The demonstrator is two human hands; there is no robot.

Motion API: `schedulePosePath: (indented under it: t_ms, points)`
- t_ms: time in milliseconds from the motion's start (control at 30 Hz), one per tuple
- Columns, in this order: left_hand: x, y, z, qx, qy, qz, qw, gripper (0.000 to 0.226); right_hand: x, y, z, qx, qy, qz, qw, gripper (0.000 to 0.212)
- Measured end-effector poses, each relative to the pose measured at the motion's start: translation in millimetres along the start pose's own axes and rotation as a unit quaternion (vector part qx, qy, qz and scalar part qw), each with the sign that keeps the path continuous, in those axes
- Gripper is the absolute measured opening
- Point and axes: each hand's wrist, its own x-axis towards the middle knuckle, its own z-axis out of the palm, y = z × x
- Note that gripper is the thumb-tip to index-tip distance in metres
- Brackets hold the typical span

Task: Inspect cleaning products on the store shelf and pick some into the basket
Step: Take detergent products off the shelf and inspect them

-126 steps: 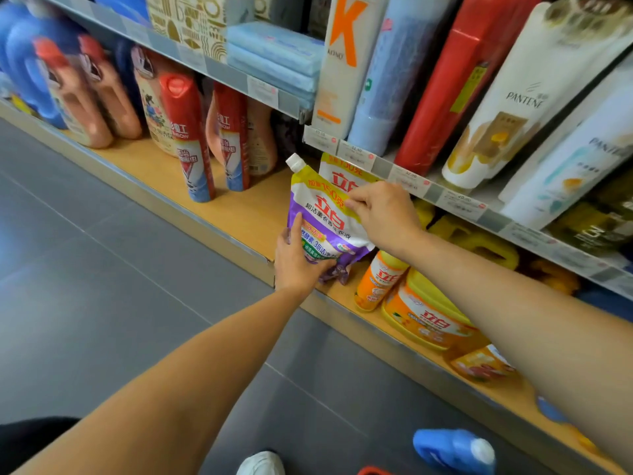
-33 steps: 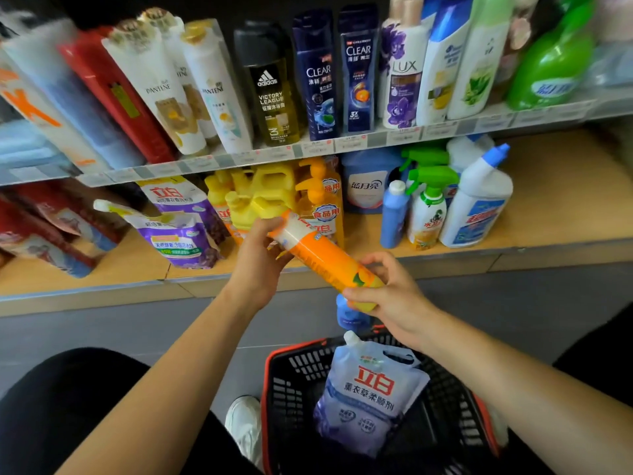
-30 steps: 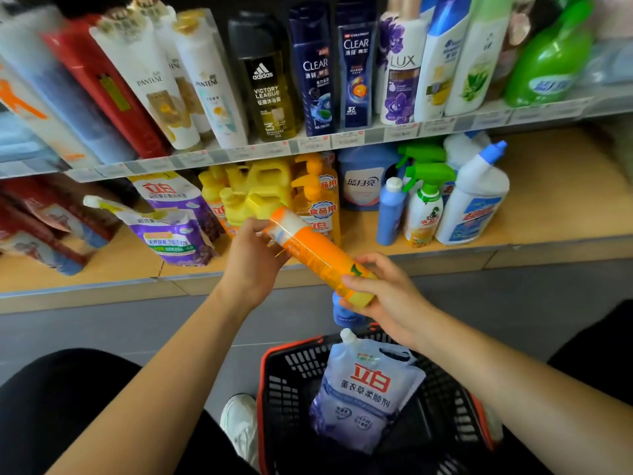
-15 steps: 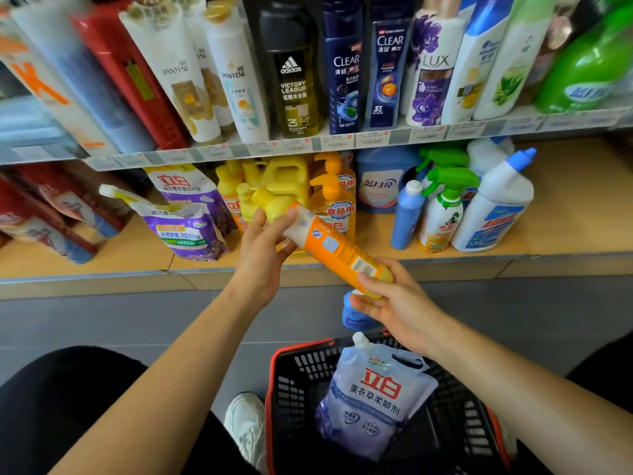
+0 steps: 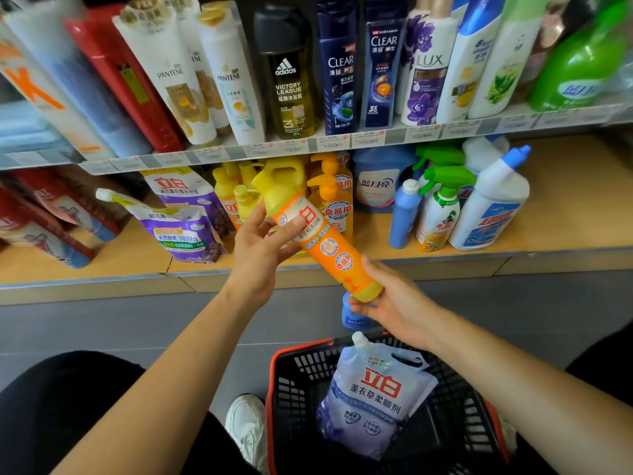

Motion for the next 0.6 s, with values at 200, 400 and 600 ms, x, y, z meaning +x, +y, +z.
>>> schedulePosePath:
  t_ms: [200,400,600]
  points:
    - [-8,1,5,0.055,-0.015,0.049,0.997,0.051,1,-5,-6,-0.213,0.029,-0.102,0.971,0.042]
    - [-24,-4,22,0.147,-0.085,0.108,0.979,0.059,5,-17,9,-0.327,-0.015,-0.264,0.907,0.067]
    - [-25,-1,27,0.123,-0.105,0.103,0.982,0.045,6,-19,-1,-0.303,-0.006,-0.285,0.909,0.059]
